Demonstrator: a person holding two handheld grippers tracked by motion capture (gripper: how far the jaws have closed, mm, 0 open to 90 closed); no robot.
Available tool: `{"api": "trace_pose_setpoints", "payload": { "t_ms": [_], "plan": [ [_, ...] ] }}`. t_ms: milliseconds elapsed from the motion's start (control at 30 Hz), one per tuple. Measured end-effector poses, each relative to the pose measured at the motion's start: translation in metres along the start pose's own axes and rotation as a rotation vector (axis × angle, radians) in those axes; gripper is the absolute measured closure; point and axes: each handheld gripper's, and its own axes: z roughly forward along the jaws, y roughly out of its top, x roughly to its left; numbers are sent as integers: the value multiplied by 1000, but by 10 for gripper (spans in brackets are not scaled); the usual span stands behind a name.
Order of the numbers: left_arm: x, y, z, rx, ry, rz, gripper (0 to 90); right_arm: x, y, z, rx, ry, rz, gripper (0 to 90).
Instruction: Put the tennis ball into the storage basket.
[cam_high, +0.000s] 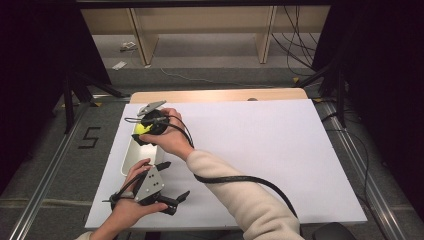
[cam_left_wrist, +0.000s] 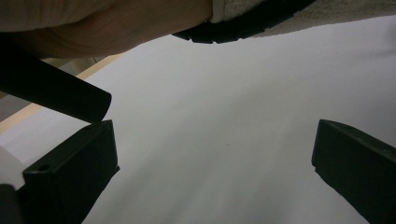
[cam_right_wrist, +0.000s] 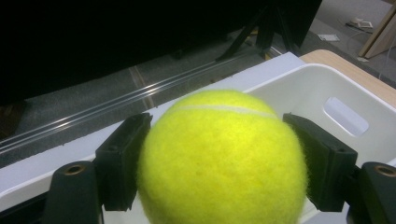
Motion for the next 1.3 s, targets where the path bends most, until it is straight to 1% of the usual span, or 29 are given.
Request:
{"api": "trace_pose_setpoints", "payload": {
  "t_ms": [333,533,667,767,833,1000,1167,1300],
  "plan": [
    [0,0,0,1,-3,1,0,-1,-1,3,14,8,-13,270],
    [0,0,0,0,-3,0,0,-1,-3,6,24,6,-3,270],
    [-1,0,0,1,-3,4,0,-1,-4,8,31,9,-13,270],
    [-1,0,0,2,-4,1,0,0,-5,10,38,11,-7,270],
    [0,0,0,1,-3,4,0,0,-5,11,32,10,-7,270],
    [0,0,0,1,-4,4,0,1,-6,12,37,14,-15,270],
    [-1,0,0,1,-5,1,0,0,-6,13,46,10,-3,269],
    [-1,0,0,1,-5,0,0,-2,-7,14,47,12,-6,269]
  ]
}}
